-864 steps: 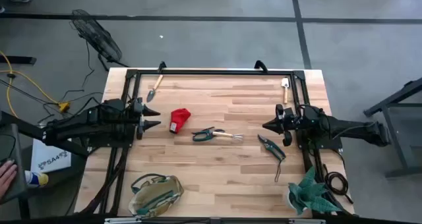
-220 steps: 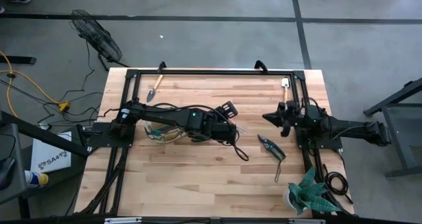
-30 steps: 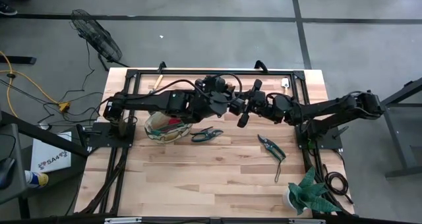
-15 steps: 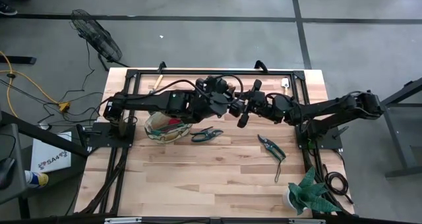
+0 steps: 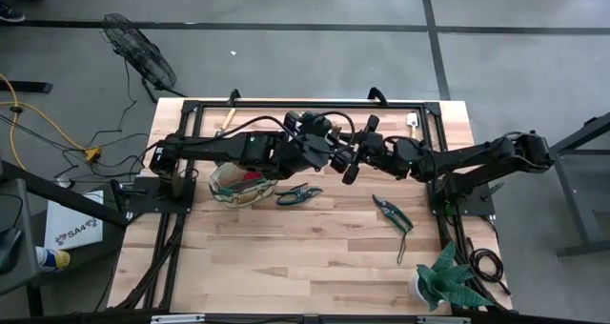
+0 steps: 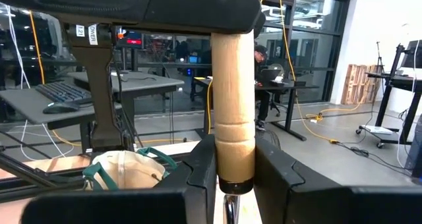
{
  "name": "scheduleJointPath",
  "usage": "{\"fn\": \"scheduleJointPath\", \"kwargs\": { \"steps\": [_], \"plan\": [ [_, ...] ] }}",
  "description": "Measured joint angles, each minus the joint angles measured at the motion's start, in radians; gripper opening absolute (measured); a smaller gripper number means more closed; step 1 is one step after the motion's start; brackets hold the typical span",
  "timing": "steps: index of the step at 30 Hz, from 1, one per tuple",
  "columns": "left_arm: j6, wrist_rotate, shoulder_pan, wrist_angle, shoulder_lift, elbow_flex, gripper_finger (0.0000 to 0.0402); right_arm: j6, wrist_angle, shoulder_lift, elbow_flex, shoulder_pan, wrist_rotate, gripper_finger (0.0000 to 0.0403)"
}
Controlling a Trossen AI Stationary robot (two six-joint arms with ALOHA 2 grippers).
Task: Pick & Place Garden tools in Gardening bag
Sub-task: Put the light brown hand rake into the white gardening bag
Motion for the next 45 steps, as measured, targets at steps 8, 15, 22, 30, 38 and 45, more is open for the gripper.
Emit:
{"fn": "scheduleJointPath", "kwargs": {
  "steps": [8,15,22,30,38,45],
  "plan": [
    [0.024,0.003,0.0,-0.006,0.001,-0.002,0.0058,-0.006,-0.027,0.0,0.001,0.0,0.003,0.0059],
    [0.062,-0.045,0.0,-0.035,0.0,-0.002,0.0058,0.004,-0.041,-0.002,-0.002,-0.001,-0.015,0.0117],
    [0.045,-0.07,0.0,-0.085,-0.002,0.0,0.0058,0.105,-0.119,-0.02,-0.001,0.009,-0.031,0.0208],
    [-0.28,-0.053,-0.011,-0.44,-0.041,0.0,0.0058,0.235,-0.349,-0.121,-0.001,0.008,-0.035,0.0245],
    [-0.653,-0.09,-0.126,-0.783,-0.092,-0.006,0.0058,0.245,-0.432,-0.212,-0.001,0.008,-0.006,0.024],
    [-0.696,-0.113,-0.247,-0.791,-0.114,-0.009,0.0058,0.33,-0.458,-0.223,0.0,0.009,0.036,0.024]
  ]
}}
